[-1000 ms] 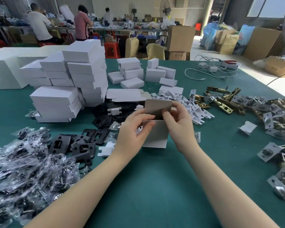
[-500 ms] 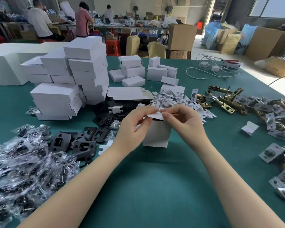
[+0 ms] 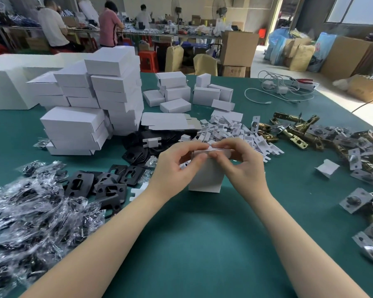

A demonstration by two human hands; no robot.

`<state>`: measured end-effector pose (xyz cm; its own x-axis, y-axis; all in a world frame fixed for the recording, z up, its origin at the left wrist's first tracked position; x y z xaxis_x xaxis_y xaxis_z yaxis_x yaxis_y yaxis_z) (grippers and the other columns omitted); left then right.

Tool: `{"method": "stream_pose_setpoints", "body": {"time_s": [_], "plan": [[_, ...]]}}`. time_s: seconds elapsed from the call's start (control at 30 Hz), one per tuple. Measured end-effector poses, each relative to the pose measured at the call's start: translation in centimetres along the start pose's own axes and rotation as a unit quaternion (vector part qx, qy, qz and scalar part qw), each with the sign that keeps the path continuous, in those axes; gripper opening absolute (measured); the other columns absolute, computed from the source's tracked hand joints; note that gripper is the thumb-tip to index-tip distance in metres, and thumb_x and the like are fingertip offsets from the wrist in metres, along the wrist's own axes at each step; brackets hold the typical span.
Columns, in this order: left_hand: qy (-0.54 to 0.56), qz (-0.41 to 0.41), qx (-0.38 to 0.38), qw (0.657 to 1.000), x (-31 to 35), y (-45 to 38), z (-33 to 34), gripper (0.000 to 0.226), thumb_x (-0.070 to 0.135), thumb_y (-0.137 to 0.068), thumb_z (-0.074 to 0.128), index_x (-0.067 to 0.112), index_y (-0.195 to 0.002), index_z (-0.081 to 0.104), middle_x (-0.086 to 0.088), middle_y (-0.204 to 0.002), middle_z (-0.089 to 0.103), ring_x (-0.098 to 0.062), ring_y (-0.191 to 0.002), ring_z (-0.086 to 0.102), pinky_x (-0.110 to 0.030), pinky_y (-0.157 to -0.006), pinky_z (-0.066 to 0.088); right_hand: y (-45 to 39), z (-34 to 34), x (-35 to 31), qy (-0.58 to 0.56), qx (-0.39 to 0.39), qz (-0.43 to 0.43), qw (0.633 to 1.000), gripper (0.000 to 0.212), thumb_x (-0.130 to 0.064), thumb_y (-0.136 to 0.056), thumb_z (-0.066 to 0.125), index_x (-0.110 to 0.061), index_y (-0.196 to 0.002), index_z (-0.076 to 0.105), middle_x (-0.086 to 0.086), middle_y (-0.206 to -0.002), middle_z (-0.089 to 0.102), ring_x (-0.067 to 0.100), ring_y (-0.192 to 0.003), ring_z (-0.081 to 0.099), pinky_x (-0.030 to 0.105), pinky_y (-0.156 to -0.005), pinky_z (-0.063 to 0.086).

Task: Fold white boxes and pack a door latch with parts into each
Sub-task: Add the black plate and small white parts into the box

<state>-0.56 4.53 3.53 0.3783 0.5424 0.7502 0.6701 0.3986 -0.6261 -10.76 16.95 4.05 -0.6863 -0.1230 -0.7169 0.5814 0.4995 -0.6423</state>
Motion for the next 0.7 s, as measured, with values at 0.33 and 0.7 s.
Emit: {"method": "stream_pose_setpoints", "body": {"time_s": [0.33,0.7], "plan": [[0.071,-0.026,0.011,0.997,-0.4,0.2,0.0,0.011,0.023,-0.086,0.067,0.03,-0.094,0.07,0.012,-0.109,0.07,-0.01,-0.106,0.068,-0.022,-0.09,0.052,0.0,-0.2,-0.9,0.008,0.001,-0.04,0.999,0.008,-0.01,-0.084,0.075,-0.018,-0.085,0.073,-0.009,-0.089,0.072,0.01,-0.082,0.066,0.025,-0.074,0.053],[0.025,0.015,0.019,0.999,-0.6,0.7,-0.1,0.007,0.032,-0.088,0.064,0.032,-0.091,0.07,0.024,-0.117,0.065,-0.005,-0.115,0.063,-0.02,-0.089,0.051,1.3,-0.7,-1.9,0.052,0.056,-0.124,0.989,0.014,-0.01,-0.082,0.075,-0.023,-0.088,0.073,-0.013,-0.094,0.071,0.01,-0.1,0.068,0.019,-0.09,0.049]]}}
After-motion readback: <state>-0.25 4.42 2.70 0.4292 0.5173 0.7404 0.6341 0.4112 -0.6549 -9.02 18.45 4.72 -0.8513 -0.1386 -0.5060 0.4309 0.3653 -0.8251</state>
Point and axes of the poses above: each hand's wrist, its own y-axis away from the middle knuckle, its own z-axis out of the palm, x = y × z, the point moved 9 cm from there along -y, towards the middle knuckle
